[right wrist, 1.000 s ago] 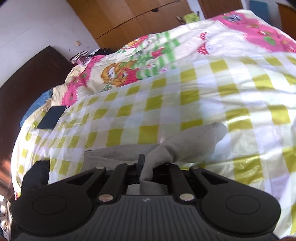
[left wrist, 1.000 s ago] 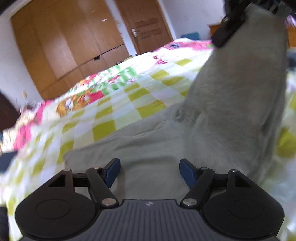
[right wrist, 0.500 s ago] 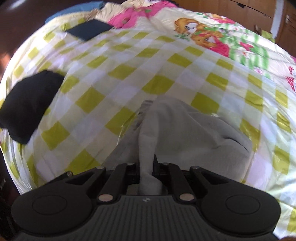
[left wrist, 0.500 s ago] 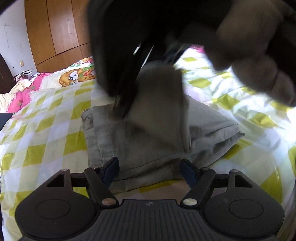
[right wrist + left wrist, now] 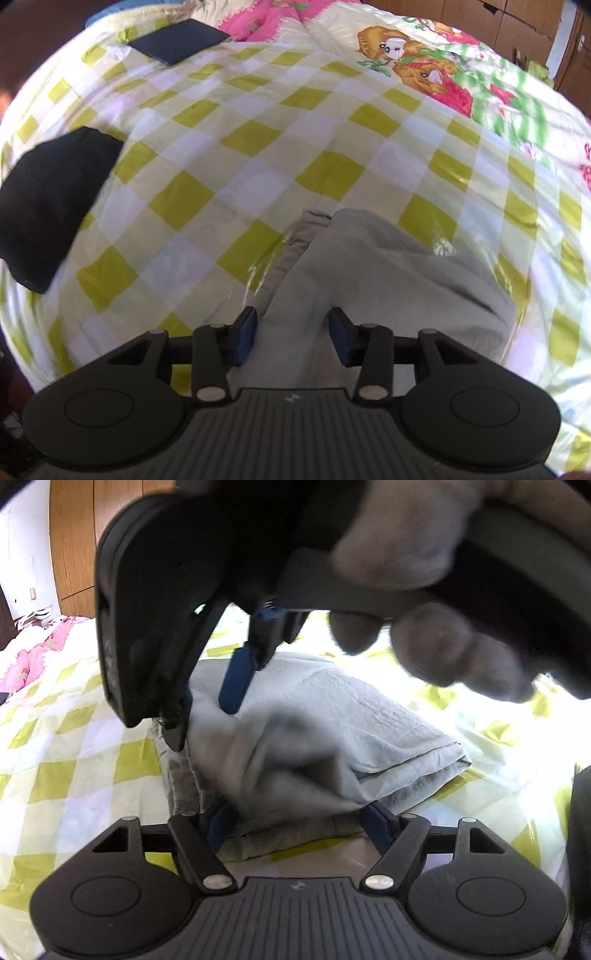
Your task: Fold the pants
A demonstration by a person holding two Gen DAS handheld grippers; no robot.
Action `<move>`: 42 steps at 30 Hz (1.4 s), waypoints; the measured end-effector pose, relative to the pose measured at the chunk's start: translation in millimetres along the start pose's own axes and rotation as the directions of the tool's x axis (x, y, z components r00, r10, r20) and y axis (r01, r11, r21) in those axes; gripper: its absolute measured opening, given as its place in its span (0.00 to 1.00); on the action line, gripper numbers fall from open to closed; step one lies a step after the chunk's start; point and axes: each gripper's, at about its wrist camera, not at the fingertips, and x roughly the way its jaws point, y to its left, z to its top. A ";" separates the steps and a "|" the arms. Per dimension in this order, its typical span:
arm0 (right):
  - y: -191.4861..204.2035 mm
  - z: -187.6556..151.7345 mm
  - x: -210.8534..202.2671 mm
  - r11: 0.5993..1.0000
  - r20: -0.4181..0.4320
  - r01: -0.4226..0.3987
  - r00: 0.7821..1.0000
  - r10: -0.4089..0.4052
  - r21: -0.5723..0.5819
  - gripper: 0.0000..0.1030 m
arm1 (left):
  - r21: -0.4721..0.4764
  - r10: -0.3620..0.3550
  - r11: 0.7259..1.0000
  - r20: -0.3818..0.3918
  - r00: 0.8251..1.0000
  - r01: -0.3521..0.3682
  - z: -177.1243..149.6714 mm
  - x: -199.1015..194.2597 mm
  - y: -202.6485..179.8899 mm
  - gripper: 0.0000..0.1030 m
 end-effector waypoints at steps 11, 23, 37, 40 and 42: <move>-36.7 25.3 -14.4 0.999 0.057 0.027 0.998 -0.025 -0.041 0.48 | -0.134 0.005 0.991 0.086 0.996 0.007 -5.0 -39.3 28.4 0.83; -51.8 37.1 20.9 0.962 -0.077 -0.211 0.977 0.200 -0.172 0.11 | -0.100 0.009 0.995 0.065 0.998 -0.003 3.5 -30.3 17.7 0.87; -88.0 66.6 2.0 0.964 0.025 -0.241 0.969 0.245 -0.112 0.07 | -0.088 -0.021 0.996 0.003 1.000 0.021 0.6 -10.1 13.5 0.71; -93.1 52.8 -3.2 0.963 0.005 -0.230 0.973 0.233 -0.138 0.28 | -0.099 -0.037 0.994 0.011 0.999 0.038 -1.0 -12.2 16.9 0.74; -99.1 46.8 -3.6 0.971 0.007 -0.183 0.982 0.186 -0.152 0.30 | -0.102 -0.049 0.994 0.013 0.999 0.050 -1.3 -12.4 17.0 0.79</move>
